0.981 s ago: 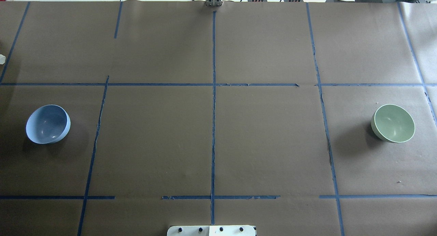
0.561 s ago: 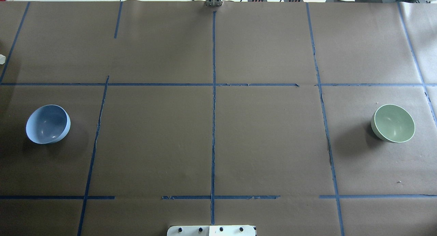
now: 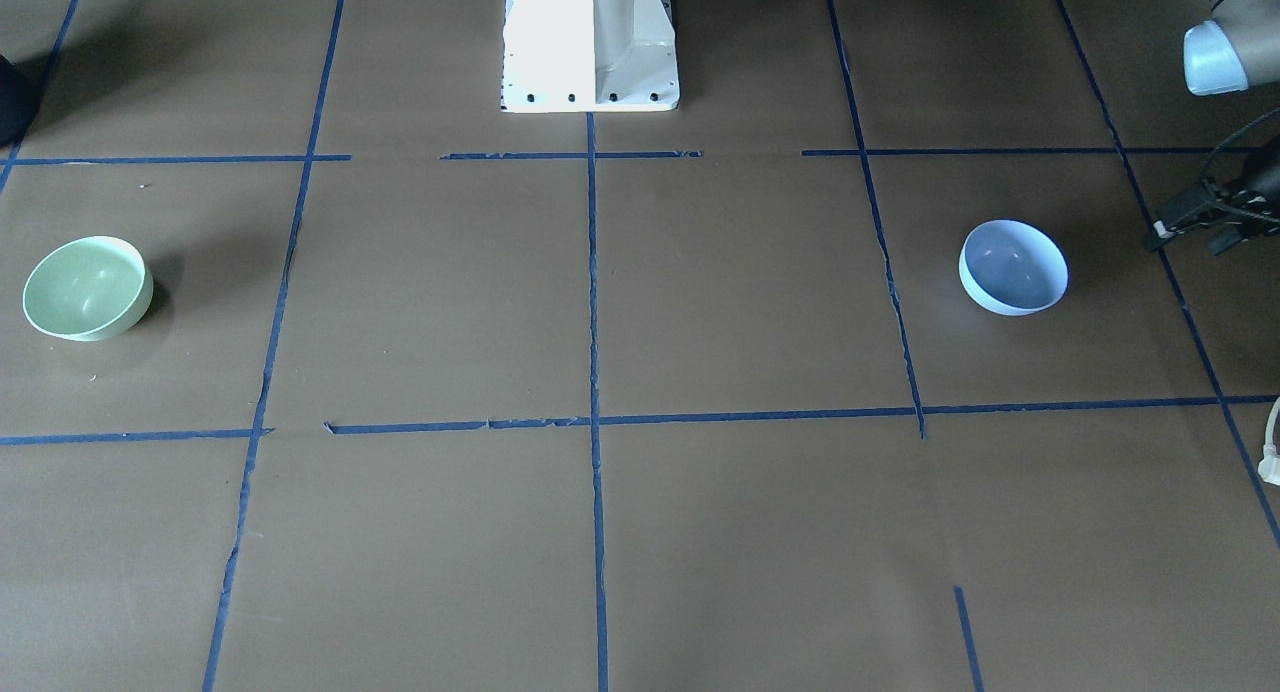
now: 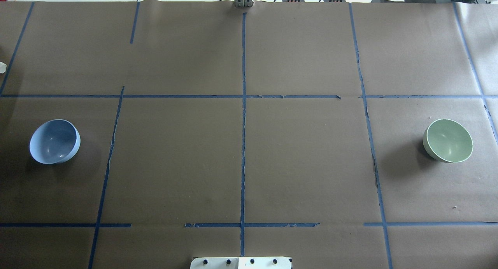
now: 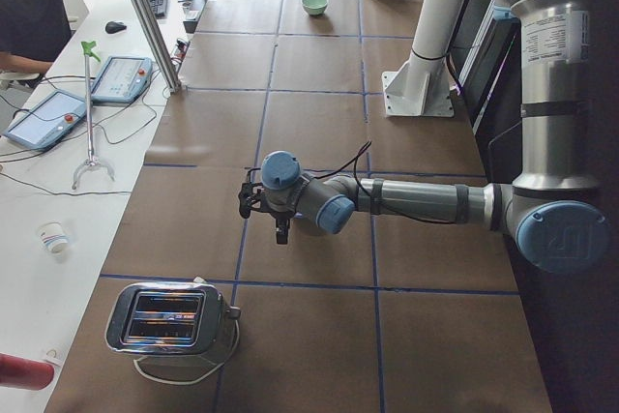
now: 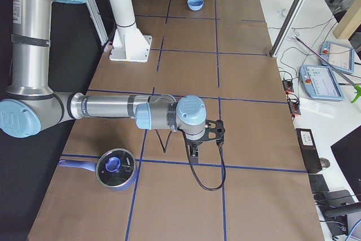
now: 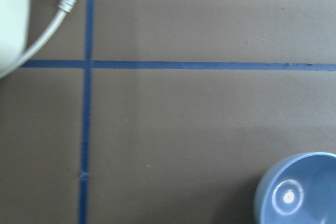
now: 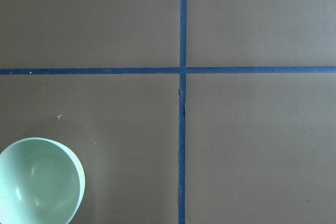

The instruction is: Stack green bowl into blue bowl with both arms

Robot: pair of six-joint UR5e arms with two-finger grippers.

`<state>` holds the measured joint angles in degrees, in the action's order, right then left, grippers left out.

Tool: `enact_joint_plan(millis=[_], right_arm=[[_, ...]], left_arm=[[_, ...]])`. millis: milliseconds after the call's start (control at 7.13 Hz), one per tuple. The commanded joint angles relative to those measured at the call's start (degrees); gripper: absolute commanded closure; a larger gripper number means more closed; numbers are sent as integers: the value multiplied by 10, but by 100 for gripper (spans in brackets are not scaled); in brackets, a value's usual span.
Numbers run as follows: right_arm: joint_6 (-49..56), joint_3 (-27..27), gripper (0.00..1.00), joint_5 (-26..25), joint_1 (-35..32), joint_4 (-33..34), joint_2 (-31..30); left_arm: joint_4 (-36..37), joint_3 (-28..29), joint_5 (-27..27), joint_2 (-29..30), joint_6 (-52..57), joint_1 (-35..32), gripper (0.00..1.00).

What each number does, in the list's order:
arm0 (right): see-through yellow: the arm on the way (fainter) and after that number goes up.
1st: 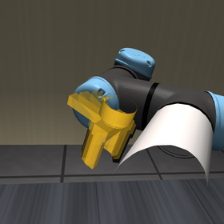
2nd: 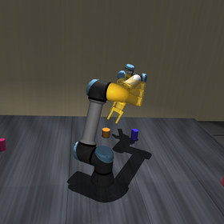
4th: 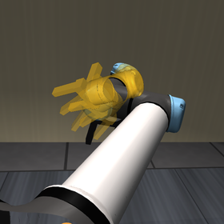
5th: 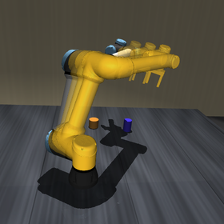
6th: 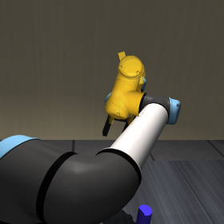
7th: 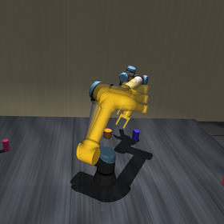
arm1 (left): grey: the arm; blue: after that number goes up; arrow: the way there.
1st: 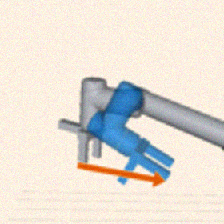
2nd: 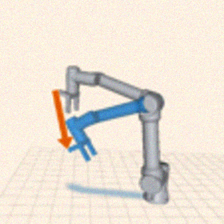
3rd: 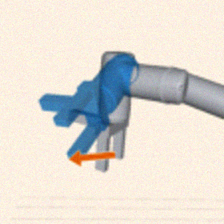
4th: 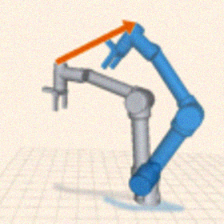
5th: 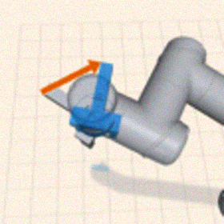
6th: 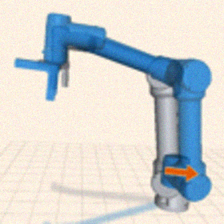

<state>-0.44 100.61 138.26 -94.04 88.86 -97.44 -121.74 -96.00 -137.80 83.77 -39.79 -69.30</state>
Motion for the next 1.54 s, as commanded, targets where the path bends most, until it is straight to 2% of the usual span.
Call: enact_joint_plan(millis=[0,280,421,561,841,981,1121,1402], right_arm=[[-1,1,0,9,0,0,1],[-1,1,0,12,0,0,1],[-1,0,0,13,0,0,1],[-1,0,0,14,0,0,1],[-1,-1,0,21,0,1,1],[-1,0,0,22,0,0,1],[-2,3,0,24,0,0,1],[-2,5,0,31,0,1,1]], left_arm=[[-75,3,60,2,-139,91,1],[-77,10,72,2,-146,123,2],[-77,18,72,2,-146,133,10],[-75,24,72,2,-146,140,26],[-73,34,73,2,-145,141,79],[-72,34,68,3,-145,140,97],[-69,27,62,5,-148,140,100],[-55,-1,5,29,-172,131,100]])
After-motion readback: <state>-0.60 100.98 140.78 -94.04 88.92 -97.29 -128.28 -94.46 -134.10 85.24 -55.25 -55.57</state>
